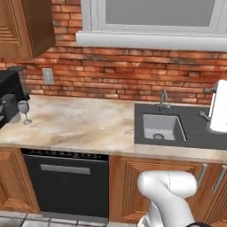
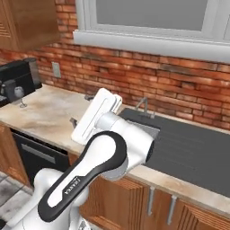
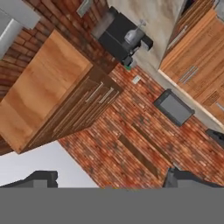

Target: Retrieve the wine glasses from the counter and place one next to each plate.

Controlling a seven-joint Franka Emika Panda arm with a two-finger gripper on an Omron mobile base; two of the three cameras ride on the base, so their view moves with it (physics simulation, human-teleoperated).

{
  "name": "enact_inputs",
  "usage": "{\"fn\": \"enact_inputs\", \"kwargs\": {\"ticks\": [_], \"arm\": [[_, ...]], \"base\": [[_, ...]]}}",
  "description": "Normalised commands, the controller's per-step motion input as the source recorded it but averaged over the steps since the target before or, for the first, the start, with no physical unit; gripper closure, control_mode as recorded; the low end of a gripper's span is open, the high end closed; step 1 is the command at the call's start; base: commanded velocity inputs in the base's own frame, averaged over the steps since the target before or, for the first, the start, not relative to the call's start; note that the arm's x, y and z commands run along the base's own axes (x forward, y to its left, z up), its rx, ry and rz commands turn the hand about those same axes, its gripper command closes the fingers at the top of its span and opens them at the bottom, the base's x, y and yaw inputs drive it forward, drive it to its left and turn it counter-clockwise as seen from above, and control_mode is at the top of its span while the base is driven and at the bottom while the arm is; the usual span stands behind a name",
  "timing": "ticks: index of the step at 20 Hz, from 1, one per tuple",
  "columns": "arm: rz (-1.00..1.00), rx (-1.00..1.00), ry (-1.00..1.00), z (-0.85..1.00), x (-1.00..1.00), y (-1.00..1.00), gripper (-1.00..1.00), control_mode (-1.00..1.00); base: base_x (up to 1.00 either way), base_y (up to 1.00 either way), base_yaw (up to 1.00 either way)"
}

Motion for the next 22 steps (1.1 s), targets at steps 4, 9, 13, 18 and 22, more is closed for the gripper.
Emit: {"fn": "enact_inputs", "kwargs": {"ticks": [4, 9, 13, 18, 22], "arm": [[0.0, 0.0, 0.0, 0.0, 0.0, 0.0, -1.0, 1.0], [0.0, 0.0, 0.0, 0.0, 0.0, 0.0, -1.0, 1.0], [0.0, 0.0, 0.0, 0.0, 0.0, 0.0, -1.0, 1.0], [0.0, 0.0, 0.0, 0.0, 0.0, 0.0, -1.0, 1.0], [0.0, 0.0, 0.0, 0.0, 0.0, 0.0, -1.0, 1.0]], "base": [[0.0, 1.0, -0.23], [0.0, 1.0, -0.16], [-0.01, 1.0, -0.16], [0.0, 1.0, -0.27], [-0.11, 1.0, -0.14]]}}
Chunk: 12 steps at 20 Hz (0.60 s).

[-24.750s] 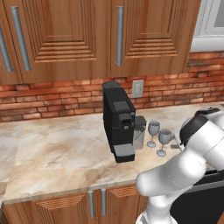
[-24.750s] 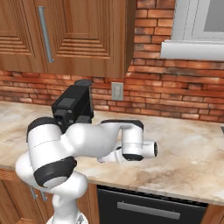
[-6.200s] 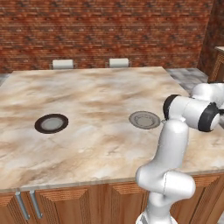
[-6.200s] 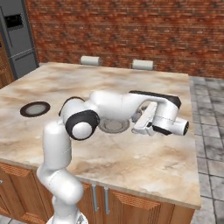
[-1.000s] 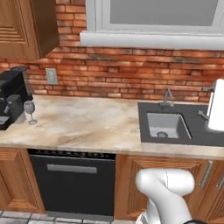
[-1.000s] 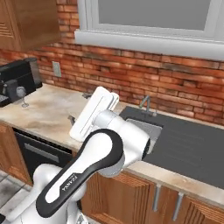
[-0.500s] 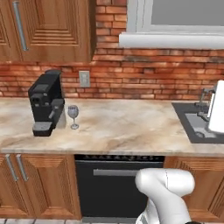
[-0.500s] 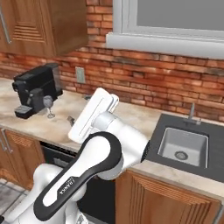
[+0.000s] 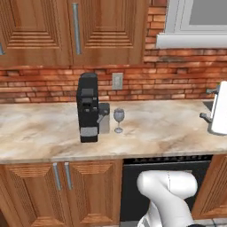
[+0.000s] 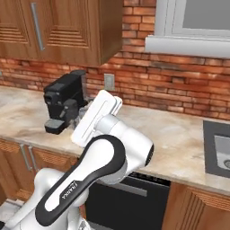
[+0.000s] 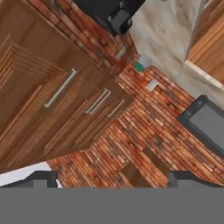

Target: Retrieve the wine glasses from the counter and place one next to each plate.

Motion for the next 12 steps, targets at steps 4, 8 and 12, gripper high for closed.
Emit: {"fn": "enact_inputs", "kwargs": {"ticks": [4, 8, 12], "arm": [[0.0, 0.0, 0.0, 0.0, 0.0, 0.0, -1.0, 1.0], [0.0, 0.0, 0.0, 0.0, 0.0, 0.0, -1.0, 1.0], [0.0, 0.0, 0.0, 0.0, 0.0, 0.0, -1.0, 1.0]], "base": [[-0.31, 0.96, -0.04], [-0.14, 0.42, 0.0], [0.04, -0.16, 0.06]]}}
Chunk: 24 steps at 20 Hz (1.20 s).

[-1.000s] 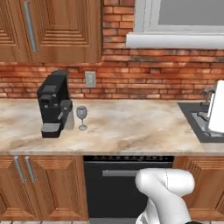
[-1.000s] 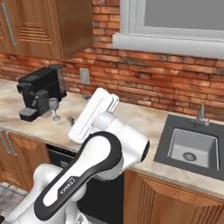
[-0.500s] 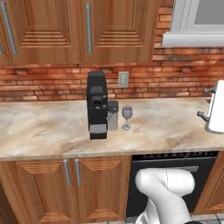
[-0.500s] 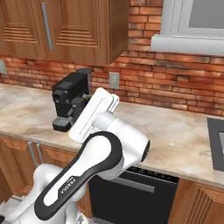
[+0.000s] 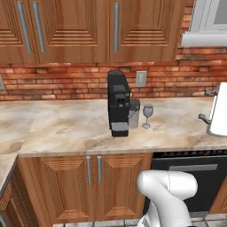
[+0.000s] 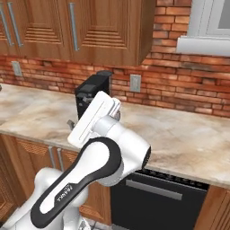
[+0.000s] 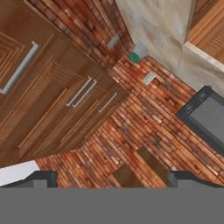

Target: Retrieve the wine glasses from the counter and place one next to each plate.

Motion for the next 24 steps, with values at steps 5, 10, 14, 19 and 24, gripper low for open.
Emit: {"fn": "enact_inputs", "kwargs": {"ticks": [5, 10, 14, 19, 24], "arm": [[0.0, 0.0, 0.0, 0.0, 0.0, 0.0, -1.0, 1.0], [0.0, 0.0, 0.0, 0.0, 0.0, 0.0, -1.0, 1.0], [0.0, 0.0, 0.0, 0.0, 0.0, 0.0, -1.0, 1.0], [0.0, 0.0, 0.0, 0.0, 0.0, 0.0, -1.0, 1.0], [0.0, 0.0, 0.0, 0.0, 0.0, 0.0, -1.0, 1.0]], "base": [[0.31, -0.47, 0.11], [0.64, 0.03, 0.03], [0.39, 0.37, 0.0], [0.18, 0.02, 0.0], [0.05, 0.01, -0.05]]}}
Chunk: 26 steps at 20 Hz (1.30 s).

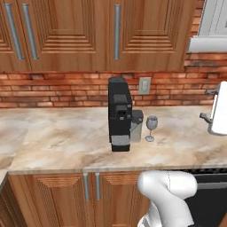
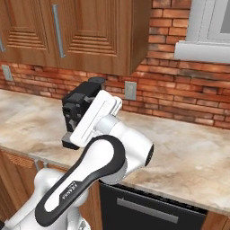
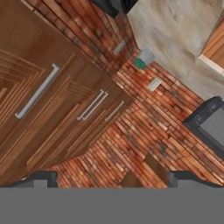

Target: Retrieve the wine glasses from the counter and place one next to each plate.

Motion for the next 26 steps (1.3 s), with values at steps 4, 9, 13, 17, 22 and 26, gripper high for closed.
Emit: {"fn": "enact_inputs", "kwargs": {"ticks": [4, 9, 13, 17, 22, 26], "arm": [[0.0, 0.0, 0.0, 0.0, 0.0, 0.0, -1.0, 1.0], [-0.03, 0.0, 0.03, -0.02, 0.0, 0.01, -1.0, -1.0], [-0.09, 0.0, 0.1, -0.05, 0.06, 0.01, -1.0, -1.0], [-0.01, -0.01, 0.11, -0.3, 0.29, -0.04, -1.0, -1.0], [0.03, -0.05, 0.09, -0.49, 0.32, -0.15, -1.0, -1.0], [0.13, -0.08, 0.1, -0.52, 0.3, -0.09, -1.0, -1.0]], "base": [[0.0, 0.03, -0.17], [0.0, 0.02, -0.14], [0.0, 0.0, 0.0], [0.0, 0.0, 0.0], [0.0, 0.0, 0.0], [0.0, 0.0, 0.0]]}}
